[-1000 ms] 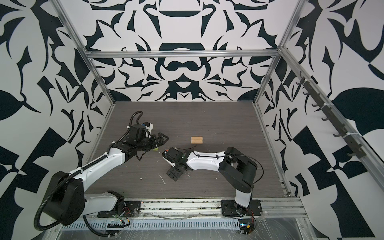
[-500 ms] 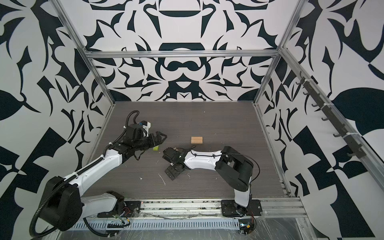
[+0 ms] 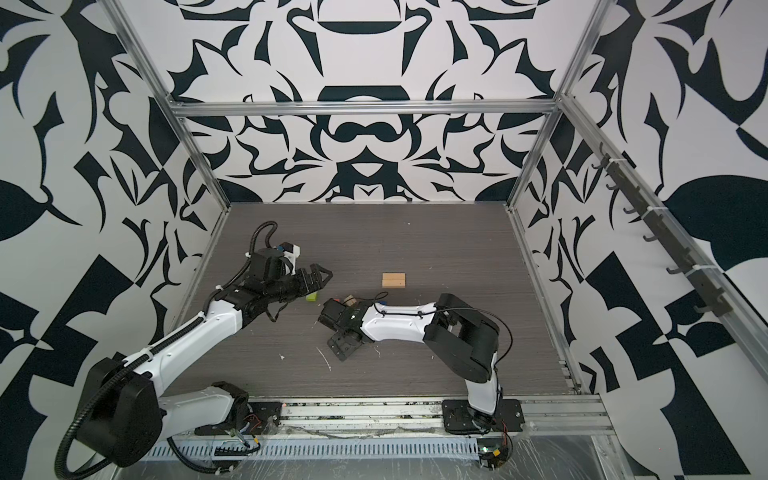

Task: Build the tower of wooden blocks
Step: 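Lower the right gripper onto a wood plank in the pile and grasp it, then lift the grasped plank and carry it toward the placed planks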

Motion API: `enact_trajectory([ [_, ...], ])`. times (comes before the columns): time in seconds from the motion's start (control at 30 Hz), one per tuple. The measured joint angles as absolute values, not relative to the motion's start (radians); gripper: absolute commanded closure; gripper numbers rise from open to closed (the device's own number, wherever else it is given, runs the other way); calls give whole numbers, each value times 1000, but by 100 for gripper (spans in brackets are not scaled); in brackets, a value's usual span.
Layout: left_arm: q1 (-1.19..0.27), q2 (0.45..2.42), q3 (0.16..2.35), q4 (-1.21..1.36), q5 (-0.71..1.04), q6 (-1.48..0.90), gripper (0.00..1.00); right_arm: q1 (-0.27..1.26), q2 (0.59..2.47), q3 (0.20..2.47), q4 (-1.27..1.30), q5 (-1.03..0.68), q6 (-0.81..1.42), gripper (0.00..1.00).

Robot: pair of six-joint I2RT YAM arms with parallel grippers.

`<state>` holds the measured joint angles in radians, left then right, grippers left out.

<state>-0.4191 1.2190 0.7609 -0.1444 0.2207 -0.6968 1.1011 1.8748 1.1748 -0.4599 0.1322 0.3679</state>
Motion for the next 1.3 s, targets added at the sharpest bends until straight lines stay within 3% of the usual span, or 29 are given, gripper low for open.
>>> enact_trajectory([
  [0.9,-419,1221,761,-156,215,-687,1,1102,1863,1160,-462,184,416,27],
  [1.3,-419,1257,762,-153,239,-688,0,1093,1732,1130,-525,242,450,28],
])
